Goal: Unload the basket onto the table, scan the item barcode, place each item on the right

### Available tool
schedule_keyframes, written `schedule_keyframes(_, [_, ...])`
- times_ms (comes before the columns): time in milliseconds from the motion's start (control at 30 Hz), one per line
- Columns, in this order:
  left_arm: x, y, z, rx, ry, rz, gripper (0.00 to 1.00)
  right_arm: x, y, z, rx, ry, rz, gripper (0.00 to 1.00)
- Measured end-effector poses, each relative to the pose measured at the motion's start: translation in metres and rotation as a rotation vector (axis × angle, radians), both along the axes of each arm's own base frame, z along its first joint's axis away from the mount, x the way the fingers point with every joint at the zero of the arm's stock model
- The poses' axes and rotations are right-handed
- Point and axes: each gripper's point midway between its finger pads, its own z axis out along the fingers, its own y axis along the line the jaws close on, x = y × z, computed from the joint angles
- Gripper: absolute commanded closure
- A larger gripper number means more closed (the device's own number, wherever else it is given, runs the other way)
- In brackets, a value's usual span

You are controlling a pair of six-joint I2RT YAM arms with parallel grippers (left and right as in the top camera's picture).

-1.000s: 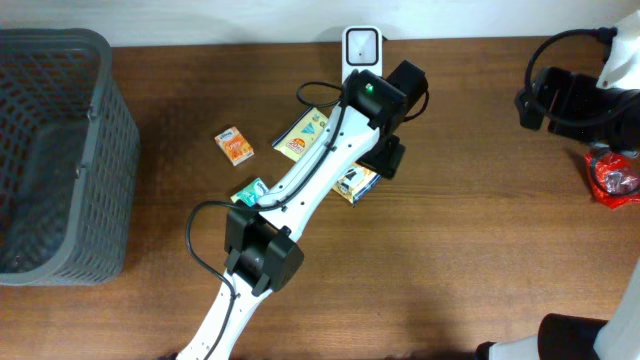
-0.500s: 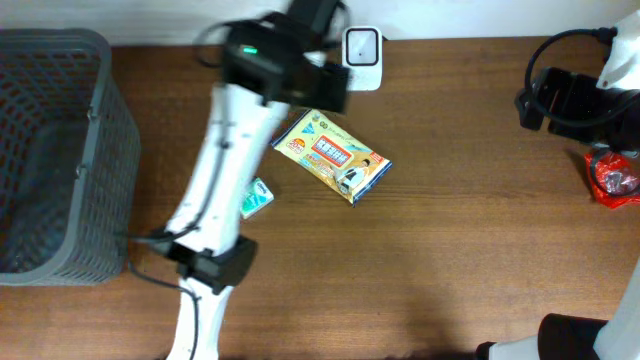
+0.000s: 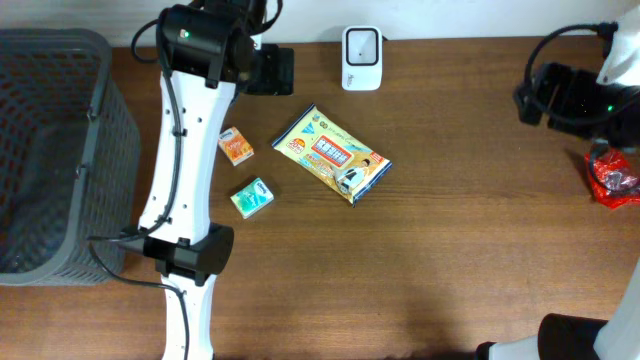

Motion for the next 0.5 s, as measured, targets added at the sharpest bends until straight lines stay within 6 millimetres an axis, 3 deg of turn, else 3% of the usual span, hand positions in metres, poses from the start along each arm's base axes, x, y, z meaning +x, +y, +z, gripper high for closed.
schedule_keyframes(133, [0.002, 0.007, 0.0, -0.003, -0.001, 0.021, 0.01, 0.006, 0.026, 0.007, 0.076, -0.035, 0.099, 0.01])
schedule_keyframes(200, [0.003, 0.01, 0.0, -0.008, -0.001, 0.037, 0.01, 0.015, 0.048, 0.002, 0.084, -0.035, 0.191, 0.0])
schedule_keyframes(400, [0.006, 0.024, 0.0, -0.011, -0.001, 0.081, 0.01, 0.073, 0.123, -0.072, 0.038, 0.07, 0.493, 0.0])
schedule_keyframes(467, [0.006, 0.027, 0.0, -0.009, -0.001, 0.089, 0.01, 0.1, 0.152, -0.119, 0.015, 0.135, 0.576, 0.0])
schedule_keyframes(500, [0.007, 0.029, 0.0, -0.006, -0.002, 0.094, 0.01, 0.105, 0.159, -0.133, 0.008, 0.157, 0.593, 0.0])
